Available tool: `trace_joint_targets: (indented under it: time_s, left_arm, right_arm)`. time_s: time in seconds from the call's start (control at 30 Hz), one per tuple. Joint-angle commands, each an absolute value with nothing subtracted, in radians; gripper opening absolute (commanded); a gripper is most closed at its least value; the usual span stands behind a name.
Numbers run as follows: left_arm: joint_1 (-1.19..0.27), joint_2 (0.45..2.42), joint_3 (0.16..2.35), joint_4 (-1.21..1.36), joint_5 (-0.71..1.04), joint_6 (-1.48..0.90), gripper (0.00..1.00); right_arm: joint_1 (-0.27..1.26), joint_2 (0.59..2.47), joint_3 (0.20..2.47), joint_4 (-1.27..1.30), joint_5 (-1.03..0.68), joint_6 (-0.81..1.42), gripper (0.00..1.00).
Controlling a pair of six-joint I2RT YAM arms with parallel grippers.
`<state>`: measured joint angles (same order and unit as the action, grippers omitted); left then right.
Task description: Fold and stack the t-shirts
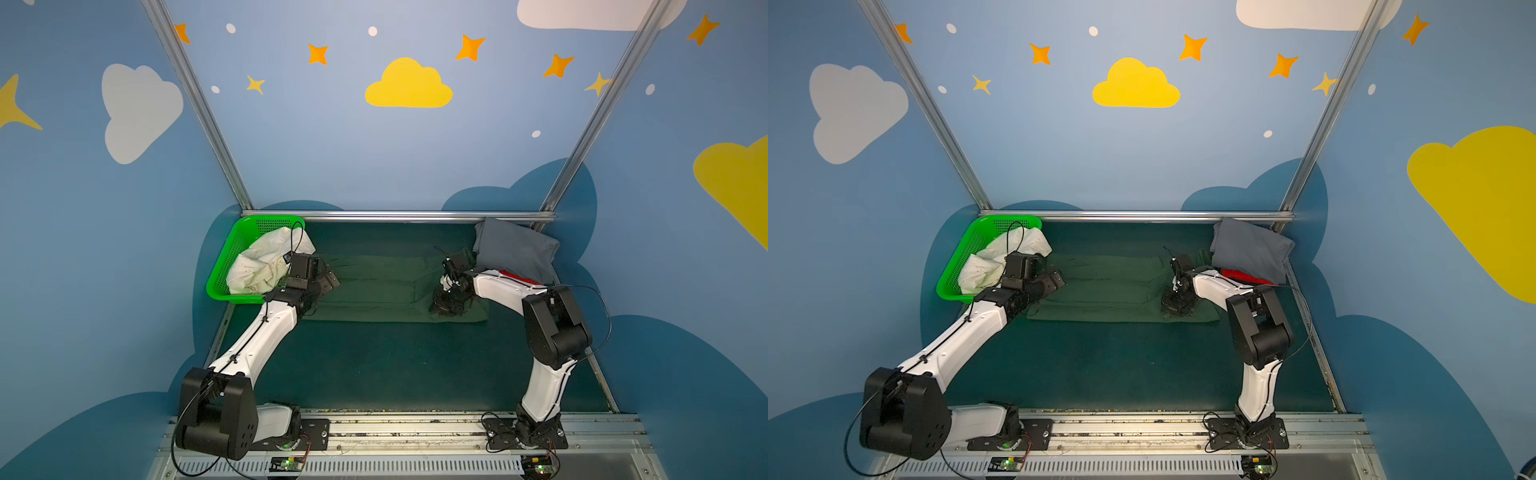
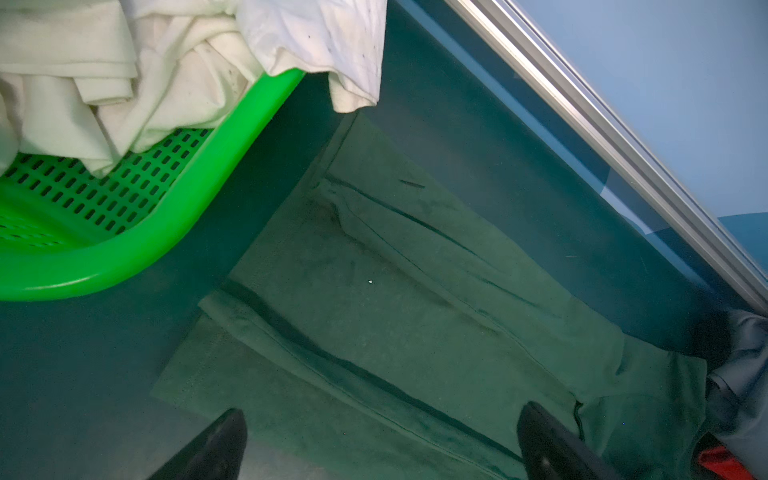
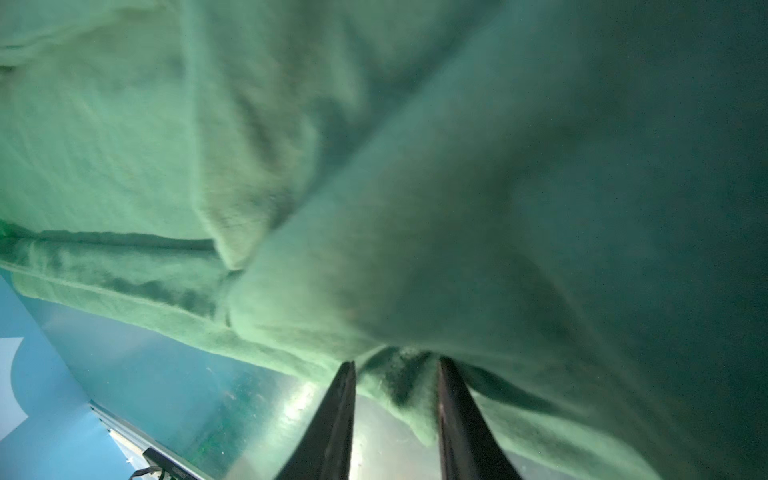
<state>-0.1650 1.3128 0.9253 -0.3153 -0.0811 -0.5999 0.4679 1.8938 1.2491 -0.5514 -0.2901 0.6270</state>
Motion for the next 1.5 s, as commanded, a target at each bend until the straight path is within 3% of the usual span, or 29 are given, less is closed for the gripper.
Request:
trace_joint_targets:
  time_s: [0.0, 0.17, 0.87, 1.13, 1.17, 1.2, 1.27, 1.37, 1.47]
  left_arm:
    - [-0.167, 1.321, 0.930, -0.321, -0.093, -0.592, 1.00]
    - [-0.166, 1.337, 0.934, -0.324, -0.092, -0.593, 1.00]
    - [-0.165, 1.326, 0.934, -0.338, -0.090, -0.585, 1.00]
    - [-0.167, 1.339, 0.934, -0.342, -0.070, -0.589, 1.00]
    - [-0.167, 1.340, 0.934, -0.344, -0.068, -0.589, 1.00]
    - [-0.169, 1.339, 0.933, -0.344, -0.066, -0.590, 1.00]
    - [-0.169, 1.339, 0.930, -0.340, -0.062, -0.590, 1.00]
    - [-0.172, 1.337, 0.930, -0.338, -0.057, -0.589, 1.00]
    - [-0.176, 1.335, 0.928, -0.336, -0.052, -0.590, 1.00]
  right_arm:
    - [0.475, 1.905, 1.278, -0.561, -0.278, 0.617, 0.19]
    - [0.475, 1.918, 1.306, -0.560, -0.269, 0.618, 0.00]
    - [0.436, 2.094, 1.638, -0.597, -0.227, 0.562, 0.00]
    - [0.430, 2.319, 2.027, -0.824, -0.206, 0.439, 0.00]
    - [0.429, 2.350, 2.087, -0.867, -0.201, 0.412, 0.11]
    - [0.427, 2.371, 2.137, -0.905, -0.191, 0.387, 0.28]
    - [0.417, 2.387, 2.202, -0.946, -0.183, 0.356, 0.41]
    - [0.392, 2.344, 2.219, -0.963, -0.167, 0.331, 0.78]
    - [0.370, 2.249, 2.166, -0.954, -0.116, 0.304, 0.85]
